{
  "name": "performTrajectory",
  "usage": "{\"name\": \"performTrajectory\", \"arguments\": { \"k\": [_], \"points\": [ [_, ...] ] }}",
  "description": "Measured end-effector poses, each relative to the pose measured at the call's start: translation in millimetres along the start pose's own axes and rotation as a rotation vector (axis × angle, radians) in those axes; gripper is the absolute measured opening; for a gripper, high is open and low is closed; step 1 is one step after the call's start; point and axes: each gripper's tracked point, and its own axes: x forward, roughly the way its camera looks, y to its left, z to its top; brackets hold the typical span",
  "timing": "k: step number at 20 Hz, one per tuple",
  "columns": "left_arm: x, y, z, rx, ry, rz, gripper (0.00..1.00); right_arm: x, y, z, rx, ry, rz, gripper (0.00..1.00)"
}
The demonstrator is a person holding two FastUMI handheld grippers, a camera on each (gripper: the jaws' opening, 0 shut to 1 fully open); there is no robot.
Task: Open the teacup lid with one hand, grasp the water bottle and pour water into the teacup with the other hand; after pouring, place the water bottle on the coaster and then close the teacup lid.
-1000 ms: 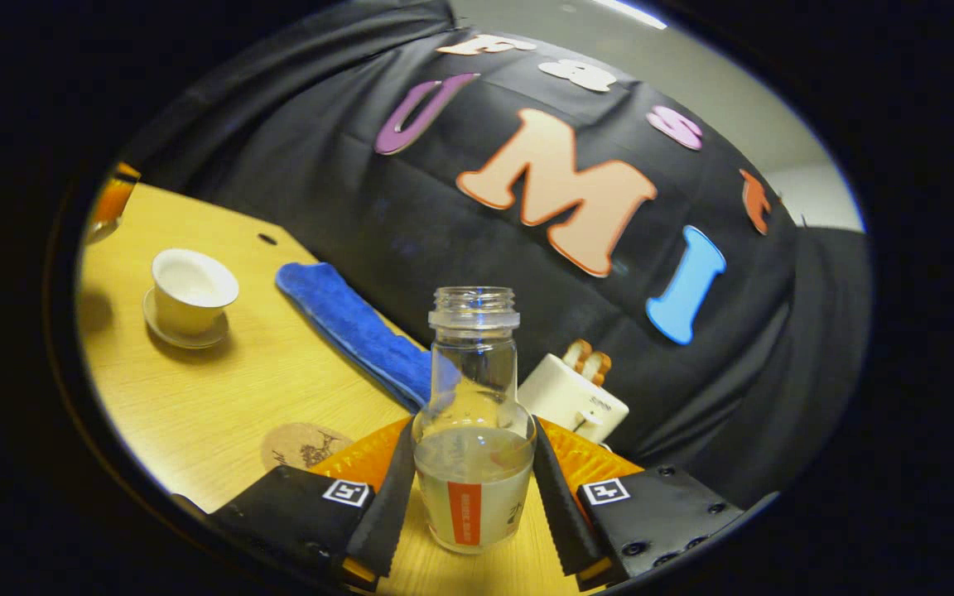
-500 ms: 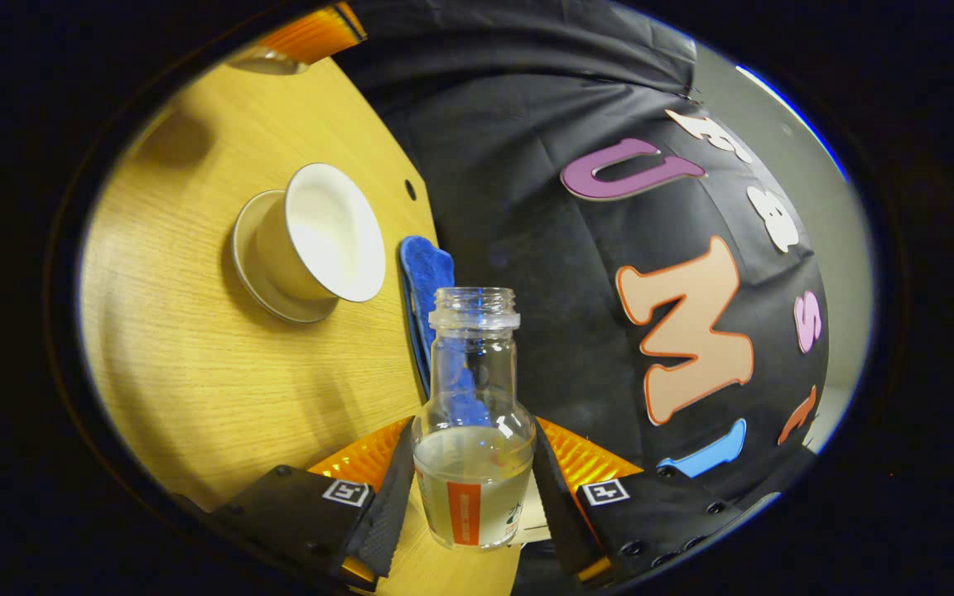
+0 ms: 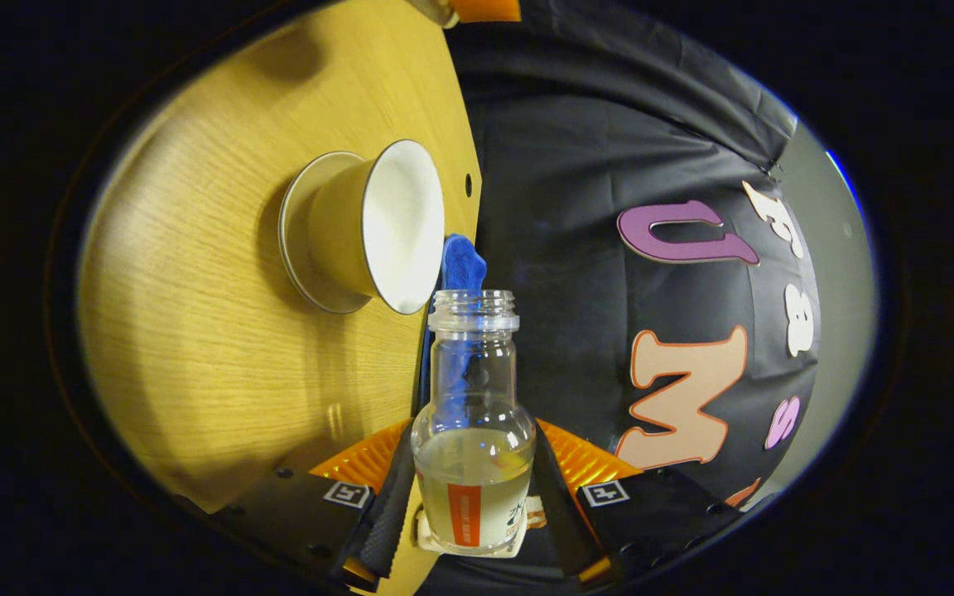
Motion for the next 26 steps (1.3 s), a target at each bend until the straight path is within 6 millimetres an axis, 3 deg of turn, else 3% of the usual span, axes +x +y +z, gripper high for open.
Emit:
{"name": "performTrajectory", "arguments": {
  "k": [13,26],
  "points": [
    [-1,4,-1,-0.003,0.003,0.01,0.24,-4,-14,11,-0.299,-0.015,-0.015,0.76],
    [-2,5,-1,-0.002,0.005,0.009,0.24,-9,-16,26,-0.443,-0.057,-0.041,0.77]
  ]
}}
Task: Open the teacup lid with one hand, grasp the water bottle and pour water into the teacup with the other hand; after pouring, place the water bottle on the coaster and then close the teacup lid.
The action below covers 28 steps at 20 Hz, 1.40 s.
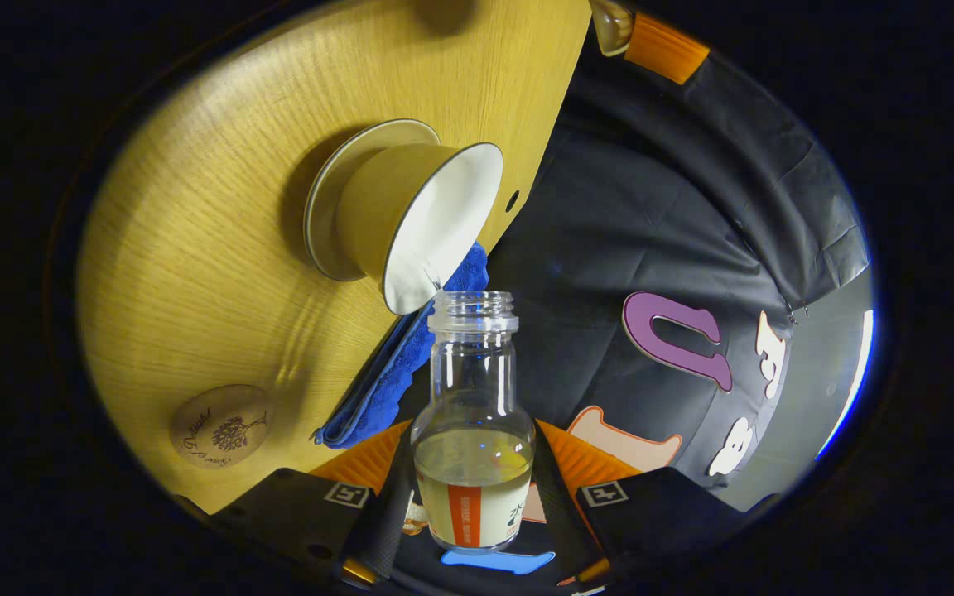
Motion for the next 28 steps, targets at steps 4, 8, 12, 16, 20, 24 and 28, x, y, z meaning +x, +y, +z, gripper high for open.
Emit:
{"name": "performTrajectory", "arguments": {
  "k": [4,8,12,16,20,24,28],
  "points": [
    [1,-1,0,0.0,0.0,0.001,0.25,0,0,1,-0.014,-0.004,-0.004,0.76],
    [0,0,0,0.0,0.0,0.002,0.25,0,-1,2,-0.016,-0.008,0.0,0.76],
    [0,0,0,0.0,-0.001,0.001,0.25,0,-1,1,-0.002,-0.007,0.002,0.76],
    [-1,0,0,0.002,-0.001,0.001,0.25,-1,0,2,0.089,-0.018,0.031,0.77],
    [0,0,0,0.002,-0.002,0.002,0.25,-3,3,3,0.322,-0.013,0.122,0.77],
    [-1,2,0,0.003,-0.002,0.007,0.25,1,5,-11,0.656,-0.019,0.205,0.77],
    [0,1,0,0.003,-0.003,0.007,0.25,-7,6,-33,0.965,-0.005,0.206,0.7]
  ]
}}
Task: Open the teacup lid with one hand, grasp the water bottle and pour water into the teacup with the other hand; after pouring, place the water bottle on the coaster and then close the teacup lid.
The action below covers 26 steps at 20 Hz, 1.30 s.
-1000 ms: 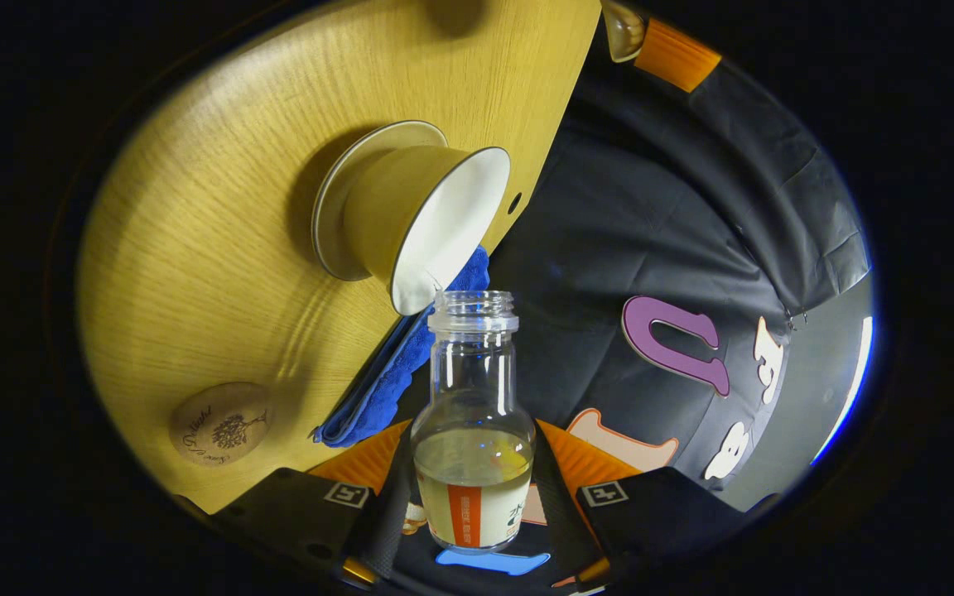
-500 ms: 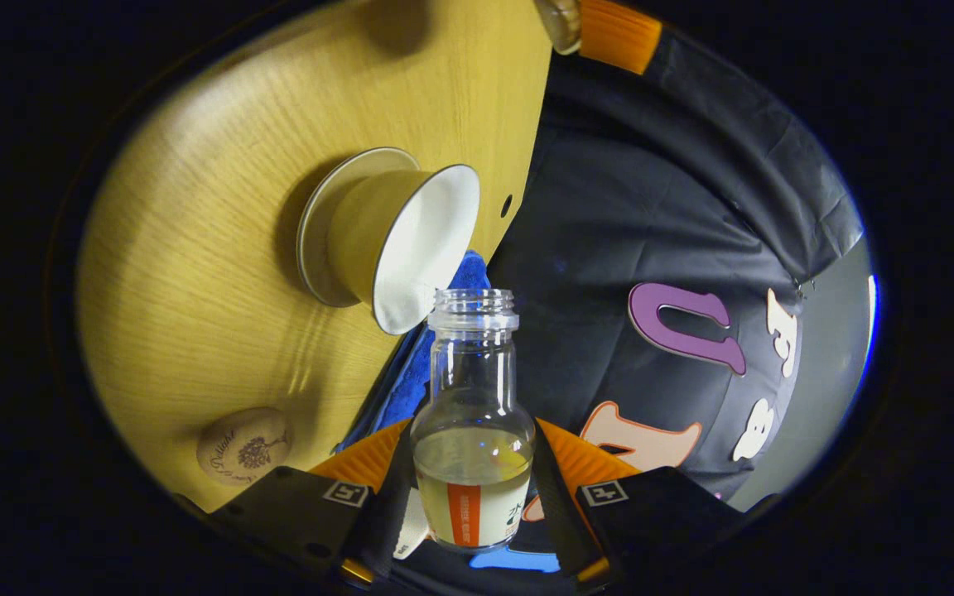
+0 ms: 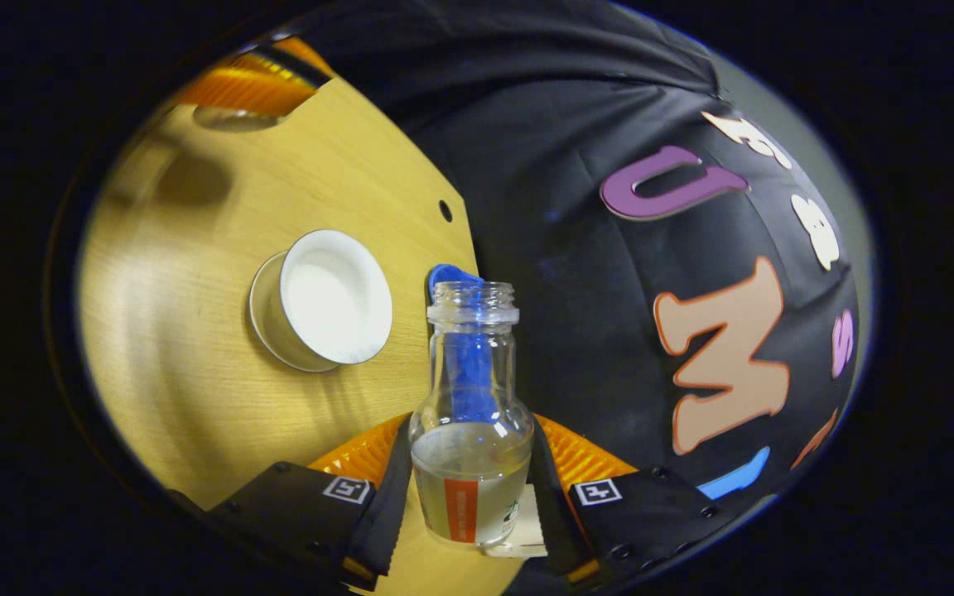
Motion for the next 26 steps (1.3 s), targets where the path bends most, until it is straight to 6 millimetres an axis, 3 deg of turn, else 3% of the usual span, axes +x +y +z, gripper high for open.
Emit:
{"name": "performTrajectory", "arguments": {
  "k": [1,3,7,9,13,15,26],
  "points": [
    [0,1,-1,0.0,0.0,0.0,0.25,0,-8,-6,0.113,-0.01,-0.007,0.7],
    [0,0,0,0.0,0.0,0.0,0.25,-1,-21,-20,0.35,-0.04,-0.022,0.77],
    [0,1,-1,0.0,0.0,0.009,0.25,-14,-33,-38,0.85,-0.151,-0.01,0.7],
    [0,1,0,0.0,0.0,0.013,0.25,-9,-33,-46,1.006,-0.189,-0.025,0.7],
    [0,1,-1,-0.001,0.0,0.017,0.25,-9,-26,-42,1.096,-0.219,-0.091,0.75],
    [-1,1,0,-0.001,0.0,0.018,0.26,-6,-24,-46,1.127,-0.233,-0.109,0.73],
    [0,2,0,-0.001,0.0,0.021,0.25,-6,-11,-53,1.131,-0.261,-0.166,0.74]
  ]
}}
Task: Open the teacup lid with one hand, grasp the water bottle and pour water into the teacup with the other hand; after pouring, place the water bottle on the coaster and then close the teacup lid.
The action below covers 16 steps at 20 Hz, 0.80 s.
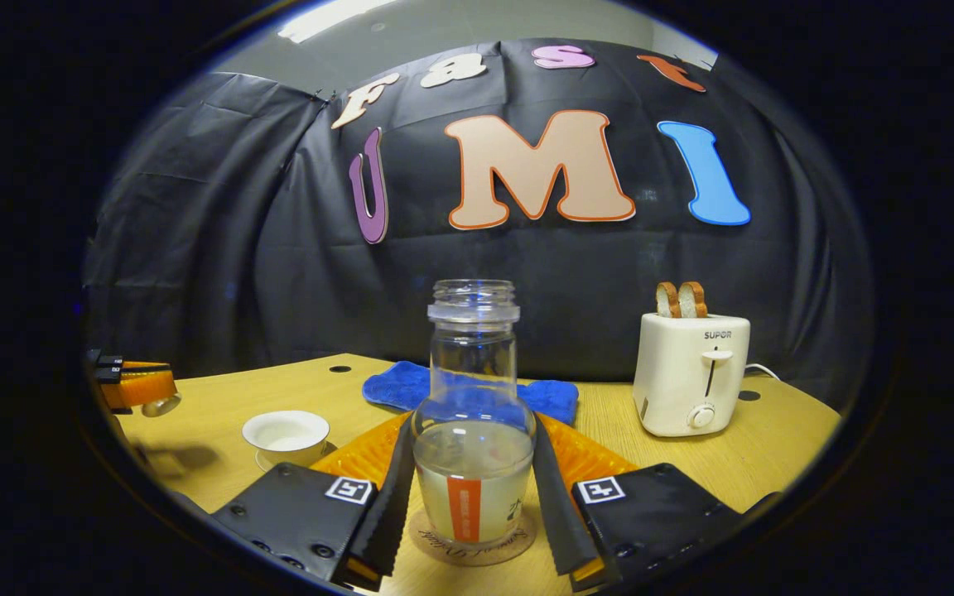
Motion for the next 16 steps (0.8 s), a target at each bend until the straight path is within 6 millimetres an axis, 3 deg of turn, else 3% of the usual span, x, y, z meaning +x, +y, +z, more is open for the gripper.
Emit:
{"name": "performTrajectory", "arguments": {
  "k": [5,8,9,10,11,16],
  "points": [
    [1,1,-1,0.0,0.0,0.004,0.25,1,-2,-5,0.012,0.0,-0.004,0.78],
    [0,1,-1,0.0,0.0,0.005,0.24,0,-6,-4,0.002,0.002,-0.027,0.92],
    [0,1,-1,0.001,0.0,0.006,0.24,0,-10,-4,0.004,0.002,-0.05,0.93],
    [1,1,-1,0.0,0.0,0.007,0.25,0,-10,-3,0.001,-0.001,-0.054,0.87],
    [0,1,-1,0.0,-0.001,0.008,0.25,-1,-9,-3,0.002,-0.001,-0.061,0.93],
    [0,2,0,0.0,0.0,0.012,0.24,-9,-9,-3,0.001,-0.002,-0.062,0.93]
  ]
}}
